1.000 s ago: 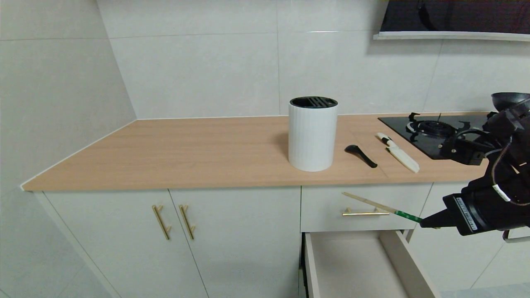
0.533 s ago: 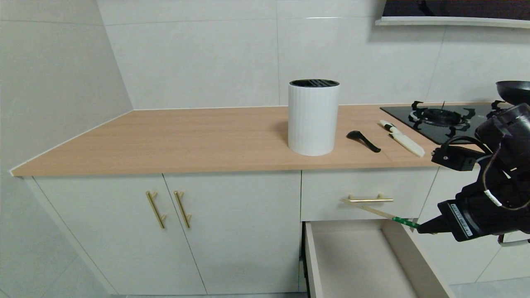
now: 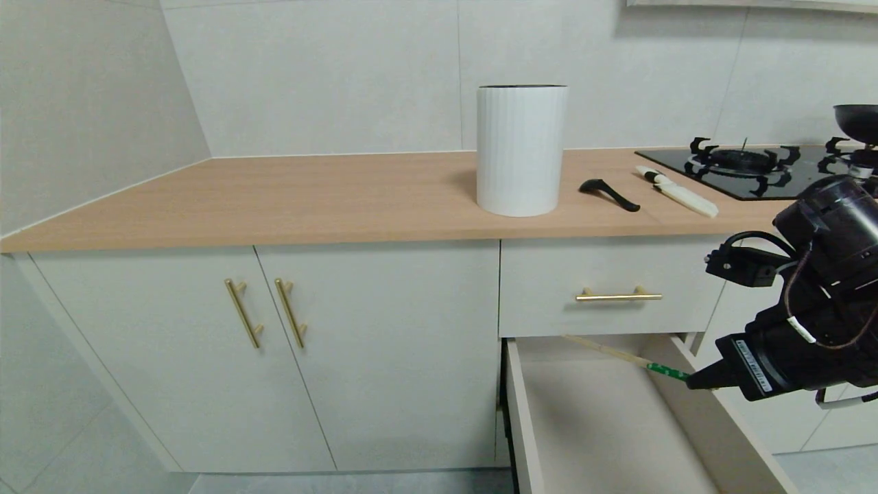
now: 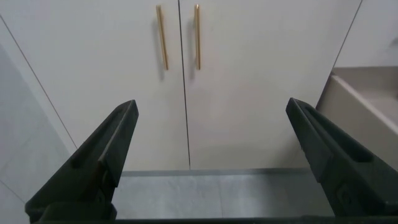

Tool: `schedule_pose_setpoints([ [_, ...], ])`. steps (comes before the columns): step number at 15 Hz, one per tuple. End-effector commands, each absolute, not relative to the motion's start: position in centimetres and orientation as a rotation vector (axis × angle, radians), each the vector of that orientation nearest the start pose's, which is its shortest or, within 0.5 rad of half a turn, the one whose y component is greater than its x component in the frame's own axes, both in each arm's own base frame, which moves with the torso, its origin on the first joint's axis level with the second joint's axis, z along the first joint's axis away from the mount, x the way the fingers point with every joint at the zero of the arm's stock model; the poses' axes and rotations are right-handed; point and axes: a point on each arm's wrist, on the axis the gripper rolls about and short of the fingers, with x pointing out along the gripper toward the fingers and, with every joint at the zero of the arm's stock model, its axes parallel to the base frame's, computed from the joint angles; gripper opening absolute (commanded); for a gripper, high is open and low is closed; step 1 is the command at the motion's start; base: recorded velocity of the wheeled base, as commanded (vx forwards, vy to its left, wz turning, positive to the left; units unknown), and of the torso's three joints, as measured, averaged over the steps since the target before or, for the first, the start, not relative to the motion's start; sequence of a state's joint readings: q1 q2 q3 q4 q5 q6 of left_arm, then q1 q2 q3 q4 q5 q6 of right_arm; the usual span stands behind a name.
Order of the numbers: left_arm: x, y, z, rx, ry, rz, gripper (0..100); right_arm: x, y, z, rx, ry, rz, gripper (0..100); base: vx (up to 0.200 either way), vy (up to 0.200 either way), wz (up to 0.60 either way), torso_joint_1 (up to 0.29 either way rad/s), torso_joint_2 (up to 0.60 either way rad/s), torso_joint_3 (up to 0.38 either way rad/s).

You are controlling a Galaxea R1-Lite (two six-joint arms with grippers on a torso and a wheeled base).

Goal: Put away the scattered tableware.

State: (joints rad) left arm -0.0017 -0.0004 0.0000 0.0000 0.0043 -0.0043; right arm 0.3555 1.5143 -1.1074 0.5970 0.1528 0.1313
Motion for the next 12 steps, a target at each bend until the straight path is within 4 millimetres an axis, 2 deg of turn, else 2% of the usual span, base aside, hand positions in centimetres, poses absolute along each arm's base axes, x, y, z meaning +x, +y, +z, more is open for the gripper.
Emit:
schedule_pose_setpoints([
  [1,-2.3,0.0,7.5,-0.005,0.0,0.003,100,21.5,8.4,21.0,0.014,1.05,0.396,0,0.0,0.0,0.0,-0.124,0.45,0.325],
  [4,-2.3,0.0,7.5,-0.005,0.0,0.003,100,21.7,8.4,20.9,0.012,1.057,0.395,0,0.0,0.0,0.0,-0.087,0.39,0.295],
  [9,-2.3,0.0,7.5,-0.005,0.0,0.003,100,22.4,8.7,20.3,0.011,1.071,0.392,0,0.0,0.0,0.0,-0.018,0.06,0.044],
  [12,-2.3,0.0,7.5,-0.005,0.0,0.003,100,24.5,9.5,18.0,0.006,1.118,0.382,0,0.0,0.0,0.0,0.0,0.0,0.0],
])
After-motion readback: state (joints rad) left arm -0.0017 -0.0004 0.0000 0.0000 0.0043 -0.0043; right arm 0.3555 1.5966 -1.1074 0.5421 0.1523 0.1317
